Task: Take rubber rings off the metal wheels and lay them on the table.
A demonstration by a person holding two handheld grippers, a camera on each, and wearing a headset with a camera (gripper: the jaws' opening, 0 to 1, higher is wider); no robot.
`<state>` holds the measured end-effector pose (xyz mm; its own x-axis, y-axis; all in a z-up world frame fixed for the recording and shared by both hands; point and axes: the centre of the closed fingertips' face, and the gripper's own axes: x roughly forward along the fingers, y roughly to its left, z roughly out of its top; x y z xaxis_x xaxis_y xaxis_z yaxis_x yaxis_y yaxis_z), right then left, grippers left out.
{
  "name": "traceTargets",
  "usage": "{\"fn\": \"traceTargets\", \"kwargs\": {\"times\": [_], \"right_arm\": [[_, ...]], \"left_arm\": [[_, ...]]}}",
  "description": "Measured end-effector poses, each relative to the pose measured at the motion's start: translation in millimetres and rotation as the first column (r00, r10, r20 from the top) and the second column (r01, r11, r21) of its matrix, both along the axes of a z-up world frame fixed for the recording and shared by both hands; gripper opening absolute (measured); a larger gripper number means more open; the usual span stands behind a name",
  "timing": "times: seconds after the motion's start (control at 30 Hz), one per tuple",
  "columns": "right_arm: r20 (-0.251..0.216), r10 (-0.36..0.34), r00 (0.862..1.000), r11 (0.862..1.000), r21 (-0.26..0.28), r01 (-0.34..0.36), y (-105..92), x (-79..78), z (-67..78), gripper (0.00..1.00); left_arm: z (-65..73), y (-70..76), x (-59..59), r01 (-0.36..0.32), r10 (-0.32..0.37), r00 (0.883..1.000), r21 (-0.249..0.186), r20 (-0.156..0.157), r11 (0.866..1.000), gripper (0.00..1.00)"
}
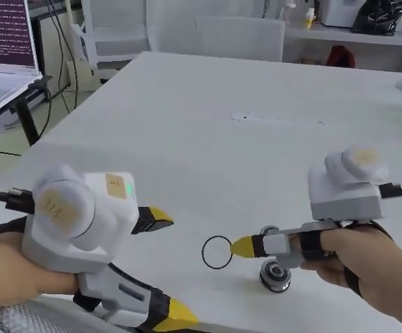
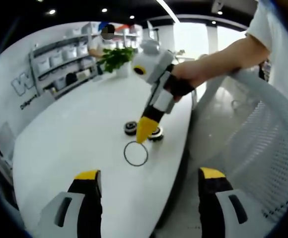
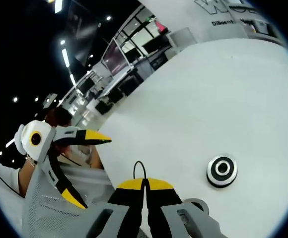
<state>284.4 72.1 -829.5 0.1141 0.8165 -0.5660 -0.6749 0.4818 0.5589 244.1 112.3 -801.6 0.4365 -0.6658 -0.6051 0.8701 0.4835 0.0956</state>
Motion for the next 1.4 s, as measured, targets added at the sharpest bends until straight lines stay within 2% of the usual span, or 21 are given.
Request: {"fn": "traceTargets", "kwargs": {"times": [0.17,0.3,0.9,1.4], "right_arm": [[-0.012,0.014,1.000,1.000,-0.019,-0.015,-0.6,-3.9,-10.4,0.00],[0.015,0.030,0.999,0.998,-0.055,-0.029,-2.5,-2.0,-14.9,0.00],[0.042,0.060,0.997,0.991,-0.126,-0.054,-6.8,-3.2,-31.4,0.00],[0.057,0.059,0.997,0.991,-0.126,-0.051,-6.6,-1.2,-30.9,0.01]], "left_arm": [[-0.6,-0.5,-1.0,0.001,-0.001,1.000,-0.004,-0.008,1.000,0.80],[-1.2,-0.5,-1.5,0.006,-0.006,1.000,-0.001,-0.008,1.000,0.80],[-0.8,1.0,0.1,-0.003,0.003,1.000,-0.001,-0.003,1.000,0.79],[-2.0,0.9,-1.3,0.000,0.000,1.000,-0.003,-0.013,1.000,0.79]]}}
